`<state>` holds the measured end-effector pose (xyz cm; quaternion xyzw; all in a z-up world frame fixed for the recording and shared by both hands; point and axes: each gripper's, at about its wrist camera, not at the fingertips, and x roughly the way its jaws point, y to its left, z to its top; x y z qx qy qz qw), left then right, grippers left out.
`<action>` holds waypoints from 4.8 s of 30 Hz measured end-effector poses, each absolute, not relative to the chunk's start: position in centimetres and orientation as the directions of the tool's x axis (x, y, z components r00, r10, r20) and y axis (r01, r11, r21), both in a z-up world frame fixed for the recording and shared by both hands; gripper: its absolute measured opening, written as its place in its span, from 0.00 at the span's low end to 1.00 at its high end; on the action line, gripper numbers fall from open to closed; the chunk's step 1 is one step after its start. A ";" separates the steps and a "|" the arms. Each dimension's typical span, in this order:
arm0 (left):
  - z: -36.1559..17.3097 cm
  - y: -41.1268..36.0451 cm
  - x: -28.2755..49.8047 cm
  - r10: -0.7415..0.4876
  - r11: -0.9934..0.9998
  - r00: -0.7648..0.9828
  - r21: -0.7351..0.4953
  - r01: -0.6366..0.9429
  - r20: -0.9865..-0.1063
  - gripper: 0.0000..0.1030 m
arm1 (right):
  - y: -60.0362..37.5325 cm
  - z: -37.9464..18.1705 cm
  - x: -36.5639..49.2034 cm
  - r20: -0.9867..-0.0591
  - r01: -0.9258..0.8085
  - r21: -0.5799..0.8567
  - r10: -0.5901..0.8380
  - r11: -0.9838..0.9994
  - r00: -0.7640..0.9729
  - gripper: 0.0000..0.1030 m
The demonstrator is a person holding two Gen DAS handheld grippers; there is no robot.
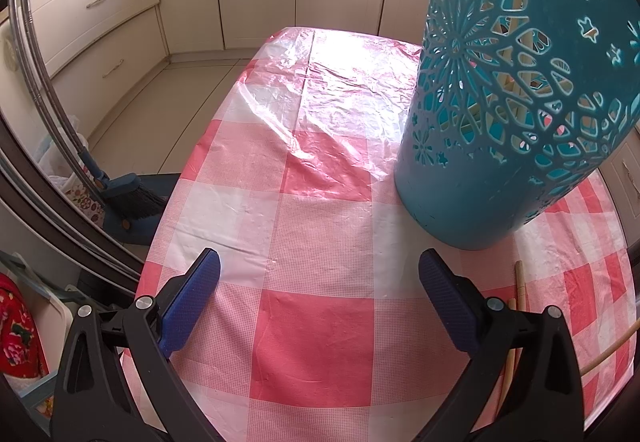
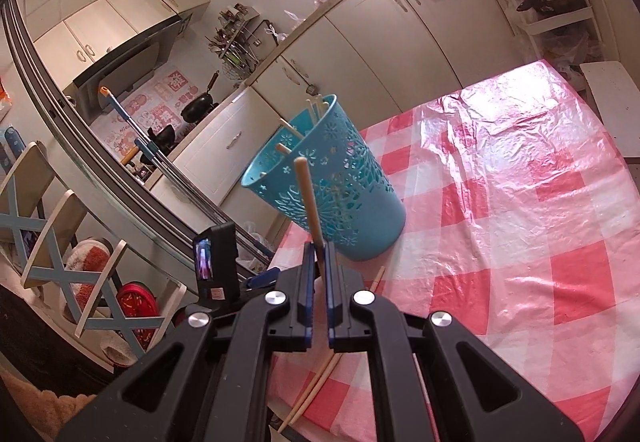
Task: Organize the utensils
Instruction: 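Lift the held stick with the right gripper over the teal basket, then open the right gripper to drop the stick into the basket, then move the right gripper to another loose stick and close on it, then lift the held stick with the right gripper over the basket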
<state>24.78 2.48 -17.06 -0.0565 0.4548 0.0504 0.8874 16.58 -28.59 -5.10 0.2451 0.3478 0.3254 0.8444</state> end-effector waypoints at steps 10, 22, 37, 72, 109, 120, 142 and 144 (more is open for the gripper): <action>-17.1 2.5 24.8 0.034 0.988 0.583 -0.060 -0.141 -0.812 0.93 | -28.0 -1.2 16.2 -0.404 -0.442 0.575 0.709 0.689 0.578 0.05; -17.1 2.7 24.8 0.024 0.987 0.589 -0.075 -0.143 -0.808 0.93 | -25.7 12.8 19.1 -0.234 -0.608 0.424 0.729 0.672 0.643 0.05; -17.1 3.0 24.8 0.010 0.985 0.595 -0.095 -0.144 -0.804 0.93 | -24.3 4.2 21.9 -0.408 -0.464 0.415 0.616 0.783 0.674 0.52; -17.0 3.1 24.7 -0.006 0.983 0.602 -0.115 -0.144 -0.799 0.93 | -23.1 -8.6 10.9 -0.874 -0.890 -0.406 0.198 0.208 0.445 0.46; -17.1 2.6 24.9 0.017 0.986 0.588 -0.083 -0.142 -0.808 0.93 | -26.7 -12.6 -1.2 -0.774 -0.538 -0.632 0.491 -0.558 0.400 0.46; -17.1 2.7 24.9 0.016 0.986 0.589 -0.085 -0.143 -0.808 0.93 | -23.7 -13.9 -0.7 -0.782 -0.624 -0.606 0.512 -0.493 0.355 0.15; -17.1 3.2 24.8 -0.004 0.983 0.599 -0.113 -0.144 -0.801 0.93 | -18.7 -3.6 7.2 -0.715 -0.910 -0.377 0.570 0.172 0.404 0.05; -17.1 3.2 24.8 -0.007 0.983 0.600 -0.117 -0.145 -0.800 0.93 | -19.0 -0.7 9.9 -0.672 -0.905 -0.259 0.611 0.337 0.420 0.05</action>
